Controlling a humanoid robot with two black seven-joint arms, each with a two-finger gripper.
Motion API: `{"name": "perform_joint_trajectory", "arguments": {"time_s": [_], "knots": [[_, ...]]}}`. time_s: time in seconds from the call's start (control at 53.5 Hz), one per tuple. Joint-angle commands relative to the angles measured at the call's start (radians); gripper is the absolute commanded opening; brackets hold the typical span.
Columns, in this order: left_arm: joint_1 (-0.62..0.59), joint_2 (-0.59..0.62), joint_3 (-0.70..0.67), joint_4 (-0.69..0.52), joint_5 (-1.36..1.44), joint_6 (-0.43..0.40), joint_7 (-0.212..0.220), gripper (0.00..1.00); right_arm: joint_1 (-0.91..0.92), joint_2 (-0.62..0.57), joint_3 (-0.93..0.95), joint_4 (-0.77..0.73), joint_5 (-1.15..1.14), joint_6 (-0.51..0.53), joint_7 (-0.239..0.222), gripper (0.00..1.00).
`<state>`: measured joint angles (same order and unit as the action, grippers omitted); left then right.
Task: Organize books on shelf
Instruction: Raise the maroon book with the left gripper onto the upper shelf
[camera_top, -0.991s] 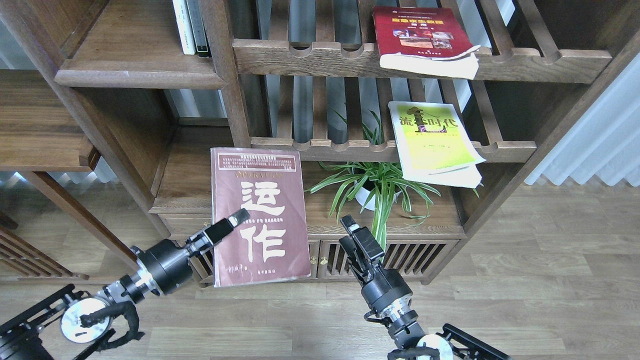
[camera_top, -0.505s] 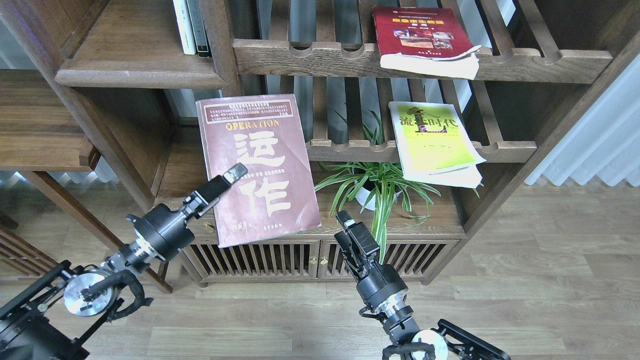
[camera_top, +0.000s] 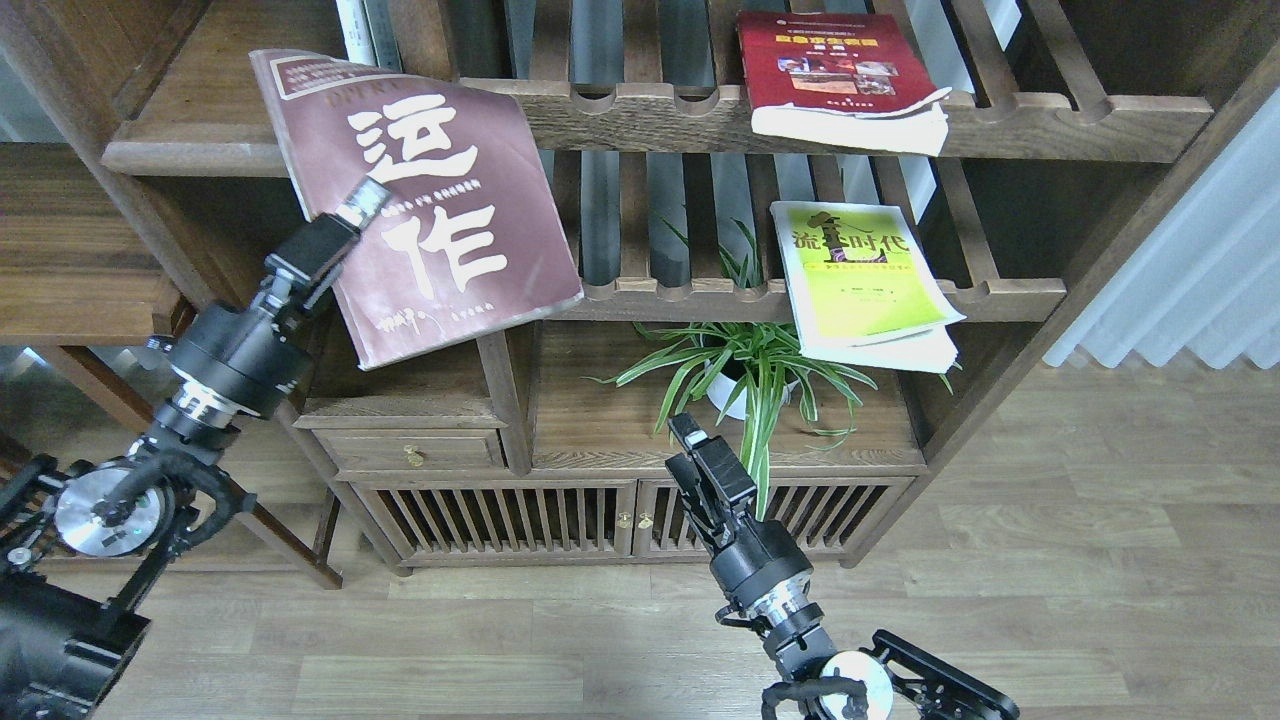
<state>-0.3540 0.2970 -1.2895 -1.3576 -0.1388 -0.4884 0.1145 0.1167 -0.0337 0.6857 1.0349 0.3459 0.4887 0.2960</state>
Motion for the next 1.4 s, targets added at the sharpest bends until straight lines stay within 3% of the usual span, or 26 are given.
{"name": "perform_joint_trajectory", "arguments": {"time_s": [0.0,0.318,1.01,1.197,1.384], "knots": [[-0.006,0.001,-0.042,0.000,-0.002,0.000,0.001,0.00,0.000,0.000,0.000,-0.001,-0.001,0.000,0.000,0.88],[-0.019,0.014,-0.185,-0.006,-0.002,0.000,0.028,0.00,0.005,0.000,0.000,-0.001,-0.001,0.000,0.000,0.88],[-0.120,0.011,-0.385,0.017,0.137,0.000,0.047,0.00,0.060,0.034,0.000,-0.010,0.001,0.000,0.000,0.87],[-0.168,0.004,-0.453,0.043,0.252,0.000,0.031,0.00,0.070,0.034,-0.002,-0.010,0.001,0.000,0.000,0.87],[-0.192,-0.010,-0.473,0.043,0.398,0.000,-0.019,0.00,0.072,0.034,-0.003,-0.001,-0.001,0.000,0.000,0.87]]}}
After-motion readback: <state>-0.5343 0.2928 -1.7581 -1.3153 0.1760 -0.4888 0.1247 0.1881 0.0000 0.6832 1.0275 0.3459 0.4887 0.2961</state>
